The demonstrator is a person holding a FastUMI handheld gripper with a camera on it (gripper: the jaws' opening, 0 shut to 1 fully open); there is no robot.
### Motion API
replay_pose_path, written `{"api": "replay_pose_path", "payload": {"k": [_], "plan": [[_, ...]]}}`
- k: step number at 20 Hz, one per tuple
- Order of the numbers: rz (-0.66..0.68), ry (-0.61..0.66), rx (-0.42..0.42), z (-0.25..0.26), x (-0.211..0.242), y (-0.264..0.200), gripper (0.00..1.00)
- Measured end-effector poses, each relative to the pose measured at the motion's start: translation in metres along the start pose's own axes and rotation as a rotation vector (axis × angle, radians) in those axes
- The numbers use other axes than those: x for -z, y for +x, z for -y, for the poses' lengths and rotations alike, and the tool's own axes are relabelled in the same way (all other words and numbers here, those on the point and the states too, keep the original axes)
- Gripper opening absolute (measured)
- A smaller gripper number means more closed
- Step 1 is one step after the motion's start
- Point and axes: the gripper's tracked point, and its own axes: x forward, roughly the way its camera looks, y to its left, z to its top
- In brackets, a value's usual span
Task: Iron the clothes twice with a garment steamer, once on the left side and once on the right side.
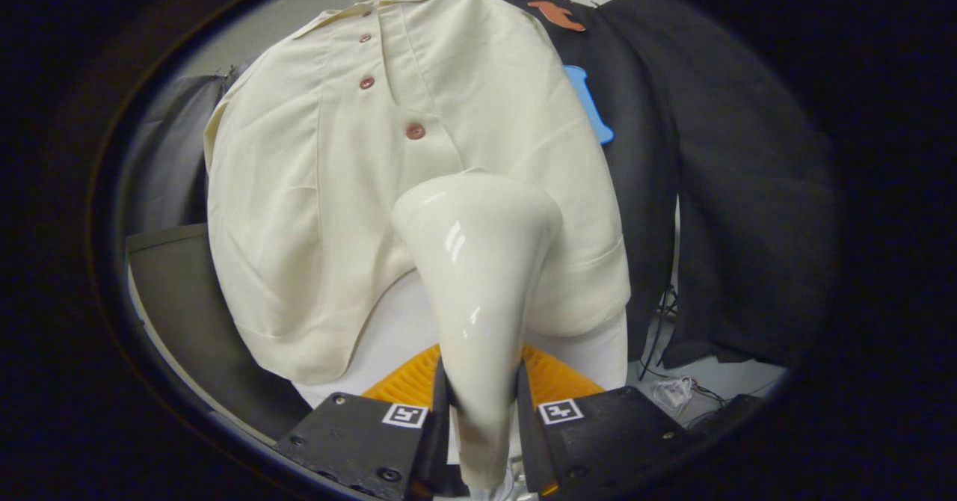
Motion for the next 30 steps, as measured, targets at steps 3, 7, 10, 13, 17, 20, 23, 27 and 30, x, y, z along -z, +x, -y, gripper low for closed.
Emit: {"api": "replay_pose_path", "payload": {"k": [3,7,10,13,17,20,23,27,30], "plan": [[-0.023,0.01,0.015,0.009,0.021,-0.001,0.4],[-0.051,-0.002,0.044,0.016,0.04,-0.007,0.4],[-0.011,0.018,0.079,0.016,0.028,-0.018,0.4],[0.002,-0.021,0.101,0.006,0.013,-0.044,0.4],[0.08,-0.025,0.133,-0.019,-0.019,-0.089,0.4],[0.111,-0.012,0.143,-0.043,-0.036,-0.125,0.4],[0.136,-0.034,0.155,-0.074,-0.057,-0.159,0.39],[0.192,-0.046,0.164,-0.123,-0.083,-0.207,0.39],[0.239,-0.065,0.165,-0.162,-0.099,-0.237,0.39]]}}
